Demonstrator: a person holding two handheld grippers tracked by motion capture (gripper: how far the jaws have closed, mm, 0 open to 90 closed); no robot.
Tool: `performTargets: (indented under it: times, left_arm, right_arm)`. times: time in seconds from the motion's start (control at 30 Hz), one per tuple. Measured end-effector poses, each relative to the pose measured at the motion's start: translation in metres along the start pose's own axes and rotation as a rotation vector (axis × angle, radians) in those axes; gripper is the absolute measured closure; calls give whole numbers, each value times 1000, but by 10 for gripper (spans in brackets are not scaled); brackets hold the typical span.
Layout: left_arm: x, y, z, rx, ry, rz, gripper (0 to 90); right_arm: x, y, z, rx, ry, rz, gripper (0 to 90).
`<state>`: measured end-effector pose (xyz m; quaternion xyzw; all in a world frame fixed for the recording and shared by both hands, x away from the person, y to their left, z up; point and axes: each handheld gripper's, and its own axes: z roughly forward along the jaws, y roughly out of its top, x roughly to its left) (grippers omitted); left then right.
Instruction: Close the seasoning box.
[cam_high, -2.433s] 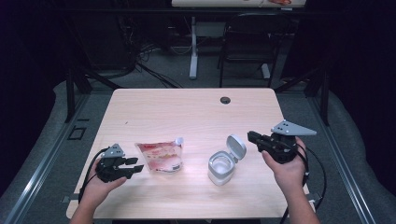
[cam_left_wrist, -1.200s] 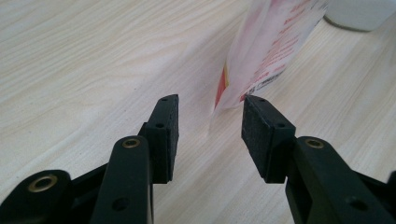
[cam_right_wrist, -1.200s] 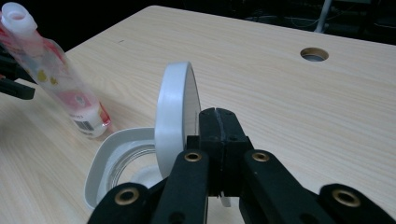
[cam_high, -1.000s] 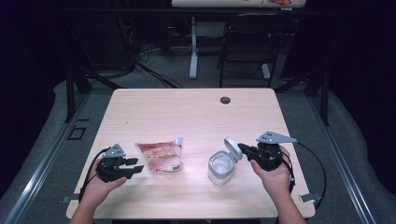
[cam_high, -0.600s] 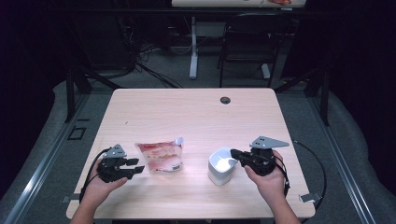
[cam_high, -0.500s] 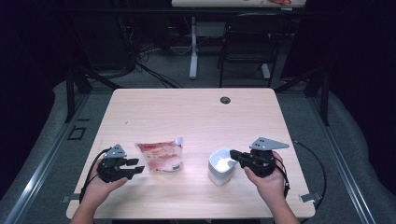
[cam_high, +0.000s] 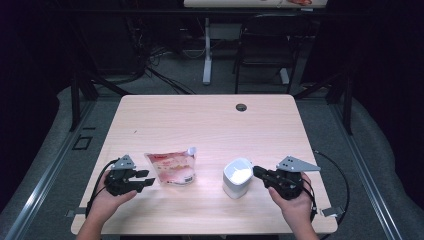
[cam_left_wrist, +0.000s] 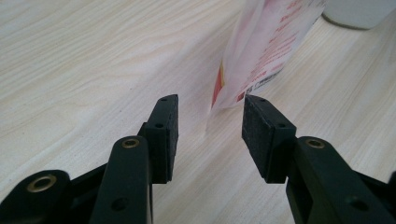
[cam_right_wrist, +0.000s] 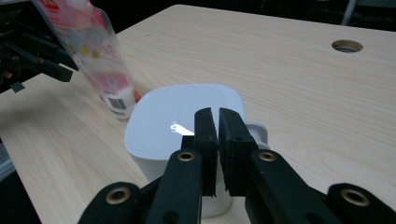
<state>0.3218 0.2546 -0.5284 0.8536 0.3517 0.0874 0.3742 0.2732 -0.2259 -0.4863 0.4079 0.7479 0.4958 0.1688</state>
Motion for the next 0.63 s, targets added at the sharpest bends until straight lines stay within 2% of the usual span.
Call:
performTargets:
  times: [0.07, 0.37, 0.5, 0.63]
  left_arm:
    - [0, 0, 0, -1, -2, -1, 563]
    - [1, -1, 0, 1, -6, -7, 560]
    - [2, -2, 0, -2, -5, -6, 557]
    - [3, -2, 0, 2, -2, -5, 556]
  right_arm:
    - [-5, -5, -5, -4, -12, 15, 859]
    - [-14, -17, -9, 18, -61, 10, 838]
    - [-19, -26, -9, 31, -79, 21, 789]
    - [-25, -33, -9, 32, -104, 37, 669]
